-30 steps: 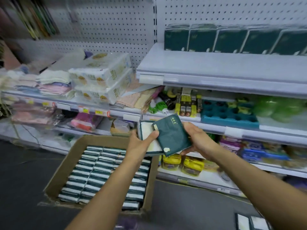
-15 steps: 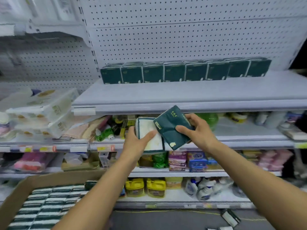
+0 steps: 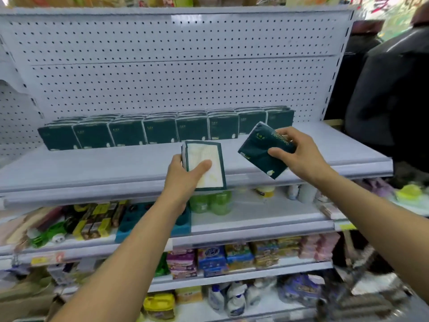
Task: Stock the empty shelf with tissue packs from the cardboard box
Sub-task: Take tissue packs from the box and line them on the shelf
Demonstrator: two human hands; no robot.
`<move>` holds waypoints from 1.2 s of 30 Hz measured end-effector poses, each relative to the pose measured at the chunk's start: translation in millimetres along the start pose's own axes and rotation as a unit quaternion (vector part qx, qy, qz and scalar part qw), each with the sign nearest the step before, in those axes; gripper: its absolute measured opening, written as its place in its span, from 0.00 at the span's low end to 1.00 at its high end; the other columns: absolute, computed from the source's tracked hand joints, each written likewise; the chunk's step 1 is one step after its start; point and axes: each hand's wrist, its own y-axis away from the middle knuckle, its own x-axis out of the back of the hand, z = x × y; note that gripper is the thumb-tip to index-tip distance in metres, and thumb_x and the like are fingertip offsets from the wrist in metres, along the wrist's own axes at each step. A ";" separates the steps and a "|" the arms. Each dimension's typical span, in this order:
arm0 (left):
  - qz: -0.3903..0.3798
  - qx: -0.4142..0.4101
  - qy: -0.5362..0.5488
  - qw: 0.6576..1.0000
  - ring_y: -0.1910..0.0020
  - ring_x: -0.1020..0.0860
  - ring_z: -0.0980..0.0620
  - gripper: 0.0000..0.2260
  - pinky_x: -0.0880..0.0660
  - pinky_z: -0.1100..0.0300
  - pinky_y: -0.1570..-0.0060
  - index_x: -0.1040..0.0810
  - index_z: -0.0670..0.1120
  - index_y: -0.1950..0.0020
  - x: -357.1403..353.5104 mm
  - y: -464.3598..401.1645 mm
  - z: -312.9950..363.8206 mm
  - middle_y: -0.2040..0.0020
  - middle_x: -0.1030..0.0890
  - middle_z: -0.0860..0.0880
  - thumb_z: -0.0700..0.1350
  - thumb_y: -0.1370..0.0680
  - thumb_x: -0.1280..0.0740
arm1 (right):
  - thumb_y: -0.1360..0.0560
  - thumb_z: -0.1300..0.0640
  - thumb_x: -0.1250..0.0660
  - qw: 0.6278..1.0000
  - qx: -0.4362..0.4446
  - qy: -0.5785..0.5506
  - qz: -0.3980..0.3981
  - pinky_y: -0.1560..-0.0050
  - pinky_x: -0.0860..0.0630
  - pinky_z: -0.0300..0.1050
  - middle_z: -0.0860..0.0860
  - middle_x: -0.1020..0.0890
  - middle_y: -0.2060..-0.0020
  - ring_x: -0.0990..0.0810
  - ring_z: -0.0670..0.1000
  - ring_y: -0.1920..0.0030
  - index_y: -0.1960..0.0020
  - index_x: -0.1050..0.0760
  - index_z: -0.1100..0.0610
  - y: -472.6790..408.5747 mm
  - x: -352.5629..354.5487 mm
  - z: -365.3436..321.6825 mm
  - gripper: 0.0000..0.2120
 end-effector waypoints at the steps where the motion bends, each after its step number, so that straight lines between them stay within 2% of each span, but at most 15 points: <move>1: 0.003 -0.004 -0.001 1.000 0.47 0.21 0.52 0.23 0.24 0.61 0.57 0.30 0.48 0.35 -6.1 -8.4 3.9 0.42 0.21 0.50 0.50 0.26 0.26 | 0.27 0.53 0.28 1.000 0.006 0.029 -0.006 0.47 0.22 0.57 0.45 0.20 0.52 0.20 0.51 0.51 0.45 0.26 0.42 -12.7 5.8 6.0 0.14; 4: -0.002 -0.014 -0.017 1.000 0.46 0.20 0.51 0.23 0.23 0.58 0.52 0.29 0.48 0.35 -21.0 -36.1 15.4 0.42 0.20 0.50 0.50 0.26 0.26 | 0.26 0.50 0.29 0.991 0.021 0.131 -0.035 0.47 0.23 0.54 0.42 0.21 0.49 0.22 0.50 0.50 0.43 0.28 0.41 -50.5 12.2 22.7 0.15; 6: -0.011 -0.016 -0.024 1.000 0.47 0.20 0.52 0.22 0.23 0.58 0.53 0.29 0.48 0.36 -29.9 -54.9 20.6 0.43 0.20 0.51 0.50 0.25 0.26 | 0.25 0.50 0.30 0.979 0.028 0.195 -0.052 0.49 0.25 0.50 0.44 0.22 0.46 0.24 0.50 0.48 0.40 0.28 0.42 -72.2 10.9 34.0 0.15; 9: -0.016 -0.018 -0.033 0.999 0.48 0.20 0.51 0.21 0.23 0.56 0.52 0.29 0.49 0.37 -42.8 -85.7 21.0 0.44 0.20 0.51 0.50 0.25 0.26 | 0.26 0.48 0.30 0.951 0.047 0.295 -0.083 0.50 0.26 0.49 0.47 0.25 0.42 0.27 0.51 0.43 0.35 0.30 0.44 -94.1 2.2 56.0 0.21; 13: -0.038 -0.014 -0.045 0.998 0.48 0.20 0.51 0.21 0.23 0.55 0.52 0.29 0.50 0.36 -58.9 -128.5 16.6 0.44 0.20 0.51 0.51 0.25 0.26 | 0.26 0.46 0.29 0.924 0.084 0.367 -0.068 0.53 0.26 0.47 0.47 0.29 0.38 0.31 0.50 0.38 0.30 0.33 0.47 -118.1 -11.5 86.3 0.27; 17: -0.093 -0.004 -0.066 0.993 0.46 0.21 0.52 0.22 0.24 0.53 0.47 0.30 0.51 0.36 -73.4 -164.0 12.3 0.43 0.21 0.53 0.52 0.26 0.26 | 0.25 0.47 0.31 0.922 0.097 0.370 -0.052 0.48 0.26 0.49 0.47 0.30 0.34 0.33 0.50 0.35 0.28 0.34 0.48 -155.6 -18.9 107.2 0.28; 20: -0.141 0.016 -0.084 0.986 0.46 0.20 0.53 0.23 0.23 0.55 0.48 0.29 0.51 0.35 -80.2 -188.7 9.6 0.42 0.20 0.53 0.53 0.26 0.26 | 0.24 0.49 0.32 0.925 0.099 0.362 -0.051 0.41 0.28 0.52 0.47 0.31 0.31 0.35 0.51 0.31 0.27 0.35 0.48 -180.9 -30.1 120.2 0.28; 26: -0.179 0.044 -0.080 0.980 0.48 0.19 0.54 0.21 0.24 0.60 0.51 0.27 0.51 0.36 -85.3 -221.0 4.5 0.45 0.17 0.53 0.51 0.26 0.26 | 0.24 0.52 0.30 0.913 0.167 0.366 -0.066 0.28 0.40 0.49 0.50 0.35 0.26 0.40 0.52 0.24 0.25 0.35 0.53 -228.1 -50.5 136.6 0.29; 28: -0.186 0.053 -0.082 0.978 0.48 0.18 0.54 0.21 0.24 0.60 0.51 0.27 0.51 0.37 -85.3 -227.1 3.3 0.46 0.17 0.53 0.51 0.26 0.25 | 0.23 0.52 0.31 0.912 0.172 0.366 -0.069 0.26 0.42 0.50 0.49 0.36 0.25 0.43 0.51 0.23 0.25 0.37 0.52 -238.3 -55.5 144.0 0.30; 32: -0.188 0.064 -0.078 0.977 0.48 0.18 0.53 0.20 0.23 0.58 0.48 0.26 0.52 0.38 -85.4 -237.4 2.4 0.47 0.16 0.53 0.51 0.27 0.25 | 0.23 0.51 0.32 0.916 0.170 0.360 -0.048 0.27 0.37 0.50 0.47 0.37 0.24 0.43 0.49 0.23 0.24 0.37 0.51 -247.9 -63.2 151.7 0.29; 36: -0.192 0.073 -0.073 0.976 0.48 0.17 0.53 0.18 0.22 0.57 0.50 0.26 0.52 0.37 -86.2 -240.1 3.4 0.46 0.16 0.53 0.50 0.25 0.27 | 0.23 0.53 0.32 0.908 0.179 0.379 -0.022 0.26 0.44 0.49 0.49 0.36 0.25 0.42 0.51 0.23 0.25 0.36 0.53 -249.2 -71.5 151.5 0.28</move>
